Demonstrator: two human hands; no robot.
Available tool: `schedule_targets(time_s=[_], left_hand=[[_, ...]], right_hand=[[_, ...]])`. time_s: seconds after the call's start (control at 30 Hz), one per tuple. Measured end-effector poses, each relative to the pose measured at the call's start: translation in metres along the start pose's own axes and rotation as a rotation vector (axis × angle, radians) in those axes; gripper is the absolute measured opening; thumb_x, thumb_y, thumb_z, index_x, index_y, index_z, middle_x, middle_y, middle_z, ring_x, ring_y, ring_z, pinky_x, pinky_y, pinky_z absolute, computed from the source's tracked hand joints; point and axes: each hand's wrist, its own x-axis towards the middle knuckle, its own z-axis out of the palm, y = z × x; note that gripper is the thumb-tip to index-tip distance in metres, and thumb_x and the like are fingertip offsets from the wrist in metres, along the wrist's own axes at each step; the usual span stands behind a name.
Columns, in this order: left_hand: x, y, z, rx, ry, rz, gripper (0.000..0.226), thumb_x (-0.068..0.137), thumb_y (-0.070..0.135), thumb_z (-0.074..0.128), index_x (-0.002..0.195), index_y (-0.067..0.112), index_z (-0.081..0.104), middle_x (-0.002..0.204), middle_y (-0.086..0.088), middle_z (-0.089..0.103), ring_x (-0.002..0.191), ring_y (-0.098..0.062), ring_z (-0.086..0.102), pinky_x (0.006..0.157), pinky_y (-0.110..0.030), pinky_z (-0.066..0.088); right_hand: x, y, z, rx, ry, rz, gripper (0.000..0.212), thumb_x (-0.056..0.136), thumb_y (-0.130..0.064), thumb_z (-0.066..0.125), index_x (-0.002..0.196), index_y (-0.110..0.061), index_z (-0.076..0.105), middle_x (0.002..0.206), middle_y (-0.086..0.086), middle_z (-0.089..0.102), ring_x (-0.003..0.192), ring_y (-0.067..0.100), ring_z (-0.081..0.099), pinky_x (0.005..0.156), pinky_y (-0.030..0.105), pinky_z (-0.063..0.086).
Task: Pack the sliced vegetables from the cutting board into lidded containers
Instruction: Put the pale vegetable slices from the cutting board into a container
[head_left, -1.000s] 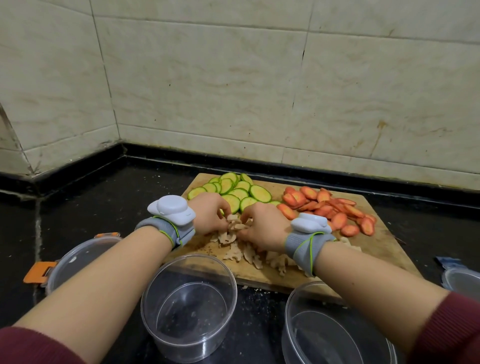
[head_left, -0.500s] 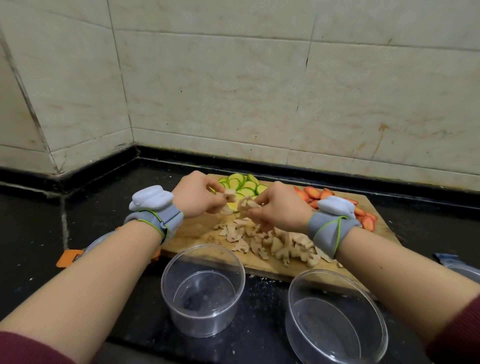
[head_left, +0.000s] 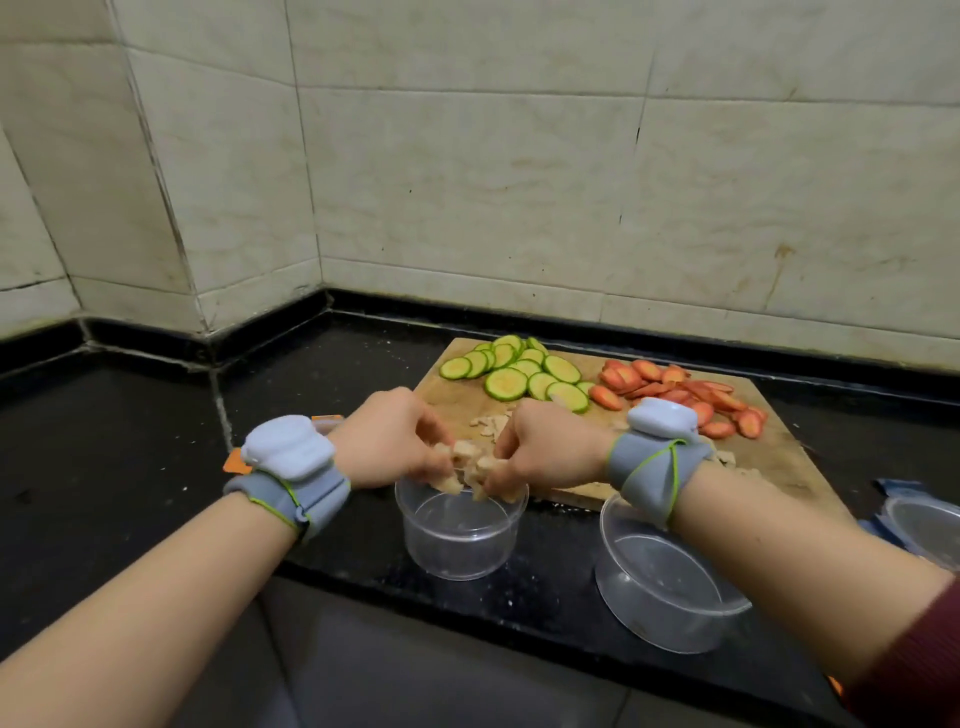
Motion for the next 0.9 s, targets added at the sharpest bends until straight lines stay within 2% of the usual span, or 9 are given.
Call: schedule_targets(time_s=[0.1,0.2,0.33,0.37,0.43,0.5,0.6,0.7,0.9], left_hand=[[-0.008,0.002,0.009,0.182,0.026,0.098,0.024,0.077,0.029,0.073,0.101,0.026,0.074,0.075,0.010,0.063,0.075,-0.005,0.058,0.064,-0.012,0.040],[-0.011,0.000,0.014,0.262,-0.030,0.141,0.032,0.079,0.032,0.071,0.111,0.027,0.070,0.094,0.004,0.065,0.096,-0.010,0.057,0.079,-0.019,0.043],[-0.012,-0.013,0.012,0.305,-0.084,0.079,0.031,0.076,0.048,0.069,0.105,0.038,0.069,0.114,0.000,0.049,0.117,-0.015,0.039,0.101,-0.034,0.040],[-0.012,-0.015,0.011,0.293,-0.109,0.076,0.026,0.078,0.047,0.067,0.102,0.037,0.071,0.112,0.002,0.055,0.113,-0.014,0.042,0.098,-0.032,0.042],[-0.013,-0.014,0.009,0.253,-0.161,0.084,0.020,0.083,0.038,0.065,0.099,0.030,0.075,0.090,0.010,0.066,0.087,-0.004,0.053,0.077,-0.016,0.043],[-0.013,-0.011,0.008,0.231,-0.173,0.071,0.019,0.083,0.033,0.066,0.098,0.025,0.076,0.070,0.017,0.062,0.065,-0.001,0.053,0.059,-0.007,0.037],[-0.009,-0.008,0.009,0.232,-0.199,0.033,0.017,0.079,0.032,0.072,0.094,0.025,0.077,0.072,0.014,0.065,0.067,0.000,0.055,0.059,-0.010,0.041],[-0.004,-0.006,0.012,0.263,-0.196,-0.015,0.019,0.072,0.037,0.079,0.086,0.025,0.078,0.082,0.008,0.073,0.082,-0.007,0.064,0.077,-0.025,0.055],[0.002,0.008,0.024,0.481,-0.093,-0.032,0.038,0.065,0.052,0.079,0.082,0.018,0.074,0.079,0.002,0.070,0.077,-0.018,0.065,0.064,-0.028,0.050]], right_hand=[[0.000,-0.005,0.008,-0.113,0.066,-0.008,0.023,0.074,-0.029,0.076,0.093,-0.016,0.077,0.077,0.000,0.070,0.071,0.013,0.061,0.062,0.024,0.049],[-0.003,-0.007,0.010,-0.138,0.085,-0.020,0.030,0.072,-0.028,0.078,0.100,-0.017,0.075,0.087,-0.001,0.072,0.077,0.012,0.061,0.068,0.024,0.049],[-0.008,-0.008,0.008,-0.186,0.073,-0.055,0.025,0.076,-0.026,0.074,0.100,-0.019,0.076,0.094,0.000,0.074,0.086,0.015,0.066,0.072,0.026,0.052],[-0.008,-0.008,0.009,-0.199,0.054,-0.054,0.023,0.078,-0.027,0.072,0.100,-0.020,0.076,0.095,0.000,0.074,0.089,0.015,0.066,0.075,0.027,0.053],[-0.006,-0.009,0.012,-0.232,-0.003,-0.052,0.024,0.083,-0.027,0.067,0.105,-0.021,0.075,0.102,0.001,0.074,0.095,0.017,0.065,0.081,0.028,0.052],[-0.003,-0.012,0.016,-0.264,-0.062,-0.046,0.030,0.086,-0.028,0.063,0.114,-0.022,0.070,0.112,0.002,0.070,0.103,0.019,0.063,0.087,0.029,0.051],[0.002,-0.014,0.020,-0.288,-0.136,-0.019,0.033,0.089,-0.023,0.057,0.120,-0.023,0.067,0.117,0.004,0.068,0.107,0.022,0.061,0.090,0.030,0.050],[0.004,-0.014,0.020,-0.284,-0.172,0.006,0.032,0.089,-0.020,0.054,0.117,-0.022,0.069,0.113,0.005,0.069,0.104,0.024,0.062,0.088,0.031,0.051],[0.003,-0.011,0.017,-0.315,-0.189,0.021,0.031,0.085,-0.016,0.056,0.113,-0.017,0.071,0.108,0.009,0.070,0.101,0.025,0.063,0.084,0.032,0.050]])
